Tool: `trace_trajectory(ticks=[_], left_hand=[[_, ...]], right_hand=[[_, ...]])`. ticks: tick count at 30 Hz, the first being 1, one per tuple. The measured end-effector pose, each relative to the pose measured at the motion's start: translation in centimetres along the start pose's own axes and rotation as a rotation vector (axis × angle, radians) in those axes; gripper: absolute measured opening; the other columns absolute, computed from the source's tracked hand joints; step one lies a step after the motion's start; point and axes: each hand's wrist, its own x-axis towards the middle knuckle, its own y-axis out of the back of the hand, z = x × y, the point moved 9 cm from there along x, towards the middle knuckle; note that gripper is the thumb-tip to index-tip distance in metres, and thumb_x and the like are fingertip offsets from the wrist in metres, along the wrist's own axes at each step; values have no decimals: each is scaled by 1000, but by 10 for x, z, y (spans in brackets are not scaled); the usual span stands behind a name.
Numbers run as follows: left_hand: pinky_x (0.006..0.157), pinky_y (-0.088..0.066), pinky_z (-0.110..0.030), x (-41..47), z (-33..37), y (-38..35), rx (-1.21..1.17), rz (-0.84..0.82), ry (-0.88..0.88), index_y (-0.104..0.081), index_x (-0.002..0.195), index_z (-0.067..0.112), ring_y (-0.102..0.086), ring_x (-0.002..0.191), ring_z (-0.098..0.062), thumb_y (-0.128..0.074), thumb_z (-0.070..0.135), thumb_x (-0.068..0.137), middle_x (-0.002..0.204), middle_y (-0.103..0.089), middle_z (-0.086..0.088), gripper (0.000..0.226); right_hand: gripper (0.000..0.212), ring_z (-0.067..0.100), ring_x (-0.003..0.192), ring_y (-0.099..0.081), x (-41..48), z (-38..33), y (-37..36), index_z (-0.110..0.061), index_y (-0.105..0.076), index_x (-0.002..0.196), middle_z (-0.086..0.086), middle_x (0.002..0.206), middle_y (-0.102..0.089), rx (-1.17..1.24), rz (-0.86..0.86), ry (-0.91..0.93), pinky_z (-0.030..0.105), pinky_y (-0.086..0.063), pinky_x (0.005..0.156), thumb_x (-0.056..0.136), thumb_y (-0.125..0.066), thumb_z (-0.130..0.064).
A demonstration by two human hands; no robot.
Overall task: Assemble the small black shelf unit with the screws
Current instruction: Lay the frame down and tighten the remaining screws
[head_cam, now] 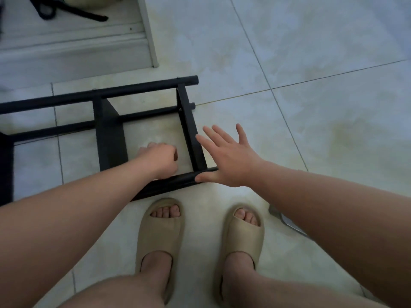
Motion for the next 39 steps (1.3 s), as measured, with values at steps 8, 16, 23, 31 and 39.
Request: trace_trajectory(ticks=[8,16,23,31,39], left_hand=[[86,-49,-32,-110,105,83,117,-51,-207,-64,103,9,-61,101,-29,-57,30,94,112,-67,-8,23],[80,-44,-34,-168,231,58,161,-65,-394,-50,96,22,-51,88,-24,-57,29,95,106,-64,-10,10],[96,-39,-29,-129,274,-14,127,-261,-435,-42,147,19,-50,131,-26,-57,33,97,146,-51,-5,54],[94,-43,-29,-35,292,-86,-211,-359,-321,-40,144,11,-56,124,-28,-63,37,96,138,-58,-10,59],[79,-52,-36,-2,305,-133,-572,-333,-351,-49,83,22,-71,83,-24,-64,27,95,75,-68,-2,20]], right_hand=[[72,15,156,-2,-153,62,64,-30,-11,160,-4,169,-11,58,97,-267,54,3,123,101,-40,-60],[60,24,144,-38,-267,132,18,-28,-29,157,1,159,-38,259,-35,-529,40,-35,115,103,-49,-47],[46,28,131,-52,-243,185,-57,-22,-45,149,6,143,-57,376,-177,-601,36,-44,103,105,-47,-37],[34,33,116,-61,-163,214,-144,-19,-60,128,10,129,-64,406,-221,-626,42,-52,94,101,-48,-36],[28,33,99,-67,-135,218,-215,-15,-66,112,11,109,-69,506,-253,-662,39,-56,80,89,-66,-31]])
